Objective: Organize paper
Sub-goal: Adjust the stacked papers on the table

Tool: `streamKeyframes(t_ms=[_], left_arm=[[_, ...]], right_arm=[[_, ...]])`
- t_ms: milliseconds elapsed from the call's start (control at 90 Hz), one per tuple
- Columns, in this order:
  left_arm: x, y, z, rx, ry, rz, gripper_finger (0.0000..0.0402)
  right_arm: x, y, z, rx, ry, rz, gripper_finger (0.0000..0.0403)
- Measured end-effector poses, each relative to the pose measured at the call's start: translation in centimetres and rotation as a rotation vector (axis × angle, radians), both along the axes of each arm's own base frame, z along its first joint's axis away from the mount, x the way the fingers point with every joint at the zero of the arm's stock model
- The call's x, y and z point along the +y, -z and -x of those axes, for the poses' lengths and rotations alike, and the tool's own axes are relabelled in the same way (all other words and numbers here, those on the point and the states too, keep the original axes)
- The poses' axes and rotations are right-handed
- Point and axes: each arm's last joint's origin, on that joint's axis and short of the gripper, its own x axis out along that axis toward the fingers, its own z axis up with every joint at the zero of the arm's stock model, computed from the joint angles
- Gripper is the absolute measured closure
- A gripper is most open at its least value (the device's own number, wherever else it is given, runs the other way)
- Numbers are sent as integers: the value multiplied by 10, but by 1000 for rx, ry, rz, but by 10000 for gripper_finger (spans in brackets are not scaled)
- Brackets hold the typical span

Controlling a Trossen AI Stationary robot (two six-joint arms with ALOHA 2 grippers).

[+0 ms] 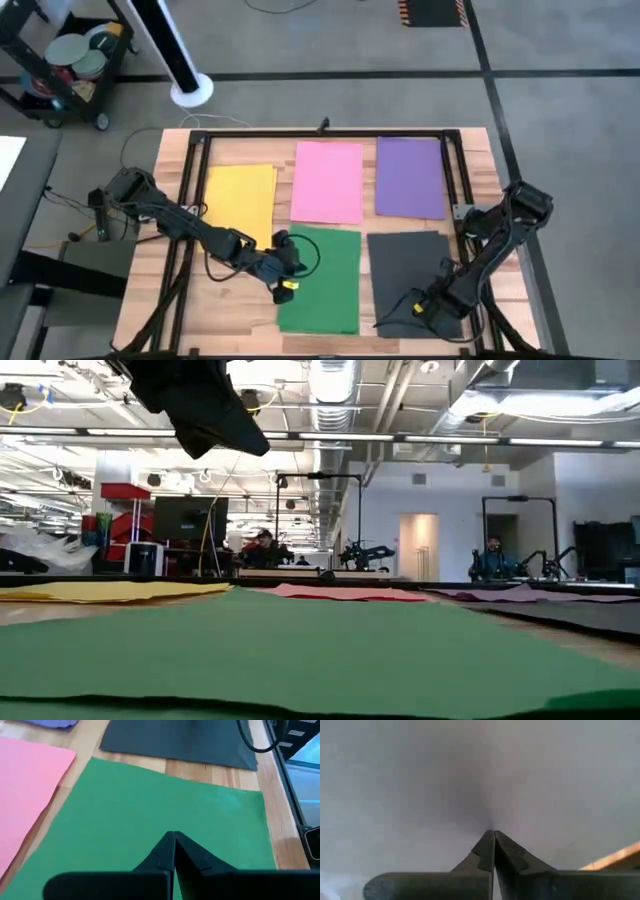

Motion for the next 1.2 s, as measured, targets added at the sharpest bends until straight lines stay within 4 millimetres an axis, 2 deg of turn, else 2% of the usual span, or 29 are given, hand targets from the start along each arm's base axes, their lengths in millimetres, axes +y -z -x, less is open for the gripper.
streamKeyframes(t_ms=[89,200,378,522,656,833,956,1200], left_arm=[[-3,4,-8,-30,49,-10,401],[-7,14,-27,-39,118,-16,401],[-18,29,-68,2,230,-99,401],[-28,34,-102,25,344,-173,401],[-28,43,-130,86,389,-261,401],[-23,54,-165,93,366,-271,401],[-19,62,-181,112,369,-268,401],[-7,87,-200,171,350,-273,401]], right_arm=[[-1,-6,0,-28,2,16,403],[-2,-19,-3,-94,-7,66,403],[-3,-45,-2,-208,-29,113,403],[-4,-56,6,-252,-19,100,403],[-6,-59,14,-258,0,132,403],[-6,-59,22,-247,24,171,403],[-5,-60,26,-246,27,181,403],[-4,-60,30,-251,38,188,403]])
